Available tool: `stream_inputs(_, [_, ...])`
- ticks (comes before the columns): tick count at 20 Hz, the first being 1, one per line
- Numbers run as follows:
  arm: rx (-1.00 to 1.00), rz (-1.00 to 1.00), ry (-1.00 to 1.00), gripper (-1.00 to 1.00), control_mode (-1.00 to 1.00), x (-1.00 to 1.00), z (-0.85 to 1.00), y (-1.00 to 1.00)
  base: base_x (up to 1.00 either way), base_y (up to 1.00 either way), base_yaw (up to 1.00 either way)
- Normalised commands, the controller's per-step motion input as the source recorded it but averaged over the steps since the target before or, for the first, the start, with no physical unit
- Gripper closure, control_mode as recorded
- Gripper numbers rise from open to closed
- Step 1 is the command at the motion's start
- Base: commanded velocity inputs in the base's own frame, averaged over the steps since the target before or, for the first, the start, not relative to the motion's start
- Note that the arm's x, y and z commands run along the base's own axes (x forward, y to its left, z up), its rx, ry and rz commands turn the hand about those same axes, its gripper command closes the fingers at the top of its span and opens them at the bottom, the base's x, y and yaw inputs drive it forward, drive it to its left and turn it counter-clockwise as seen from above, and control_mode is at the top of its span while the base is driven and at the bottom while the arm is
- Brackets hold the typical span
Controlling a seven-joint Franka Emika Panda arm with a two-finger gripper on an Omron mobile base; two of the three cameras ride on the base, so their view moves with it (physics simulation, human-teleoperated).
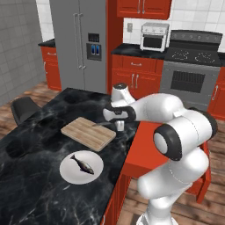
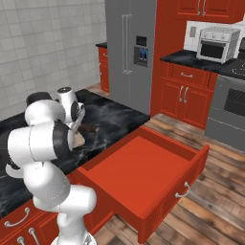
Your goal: Pick up the knife from the drawer and place it on the cutting board. Then place the meat from the plate to the cutting board.
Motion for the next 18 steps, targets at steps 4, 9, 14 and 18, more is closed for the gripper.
stream_inputs(4, [0.02, 0.08, 0.00, 1.00, -1.00, 0.45, -0.16, 0.38, 0.00, 0.00, 0.00])
stream_inputs(9, [0.02, 0.06, 0.00, 1.00, -1.00, 0.40, -0.05, 0.41, 0.00, 0.00, 0.00])
stream_inputs(14, [0.00, 0.05, 0.04, 1.00, -1.00, 0.34, -0.11, 0.50, 0.00, 0.00, 0.00])
stream_inputs(18, [0.00, 0.03, 0.07, 1.00, -1.00, 0.25, -0.18, 0.50, 0.00, 0.00, 0.00])
